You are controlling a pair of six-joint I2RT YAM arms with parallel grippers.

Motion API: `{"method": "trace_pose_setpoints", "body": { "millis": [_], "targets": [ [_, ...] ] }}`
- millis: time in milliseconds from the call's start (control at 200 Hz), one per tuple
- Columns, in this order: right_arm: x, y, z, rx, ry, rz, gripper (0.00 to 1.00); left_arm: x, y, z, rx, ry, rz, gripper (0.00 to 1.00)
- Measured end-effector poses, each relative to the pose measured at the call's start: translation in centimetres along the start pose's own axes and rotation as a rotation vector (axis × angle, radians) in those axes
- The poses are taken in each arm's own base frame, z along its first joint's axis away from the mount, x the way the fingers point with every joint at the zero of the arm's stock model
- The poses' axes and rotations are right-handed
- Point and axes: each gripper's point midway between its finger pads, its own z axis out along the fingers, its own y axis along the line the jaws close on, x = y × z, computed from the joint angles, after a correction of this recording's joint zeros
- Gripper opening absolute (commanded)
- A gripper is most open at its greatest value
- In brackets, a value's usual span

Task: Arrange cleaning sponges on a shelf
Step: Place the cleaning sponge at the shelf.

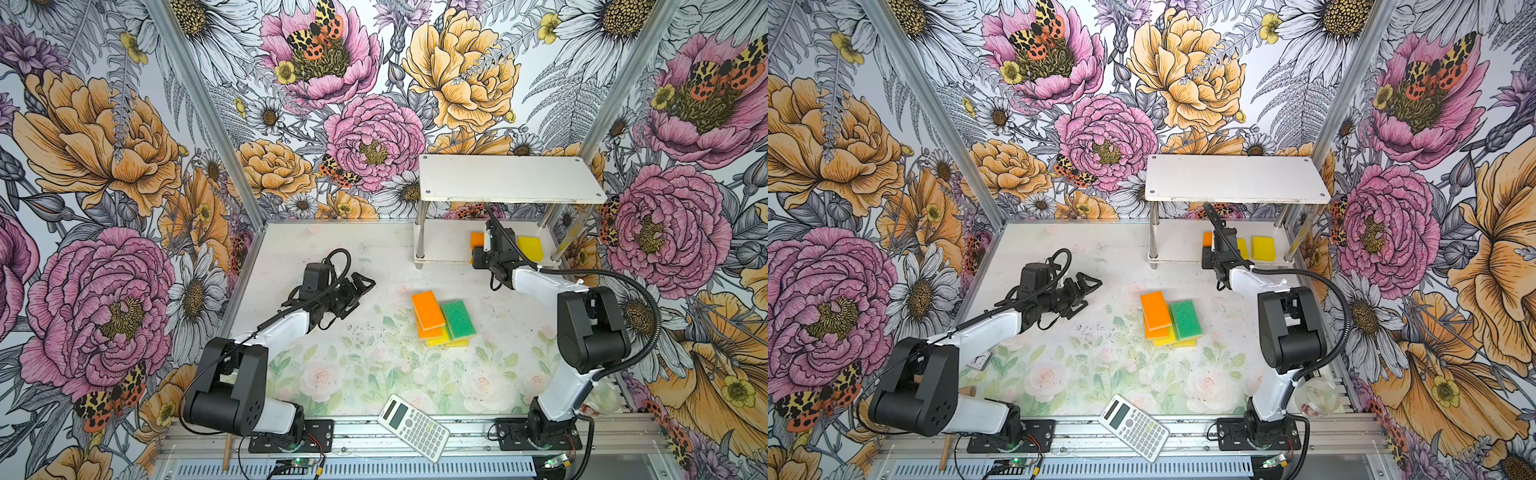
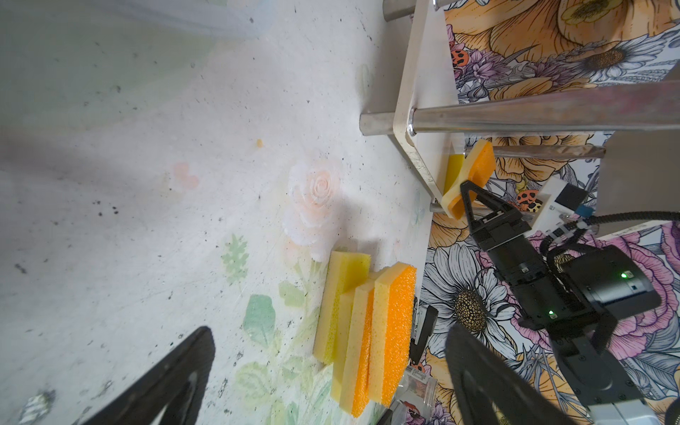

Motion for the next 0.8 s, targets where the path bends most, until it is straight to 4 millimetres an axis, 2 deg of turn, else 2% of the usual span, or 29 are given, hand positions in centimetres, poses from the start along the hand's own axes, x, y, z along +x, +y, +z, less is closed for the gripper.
{"method": "trace_pose_setpoints", "body": {
  "millis": [155, 530, 801],
  "targets": [
    [-0.7, -0.4, 0.2, 0.011, -0.012, -0.002, 0.50, 0.0, 0.0, 0.0, 0.000, 0.000, 0.000, 0.99],
    [-0.7, -1.1, 1.3, 0.029, 0.010, -0.004, 0.50, 0.0, 0.0, -0.1, 0.000, 0.000, 0.000, 0.99],
    [-1.0, -1.1, 1.3, 0.024, 0.016, -0.009, 0.52, 0.0, -0.3, -0.3, 0.005, -0.004, 0.004, 0.99]
  ]
}}
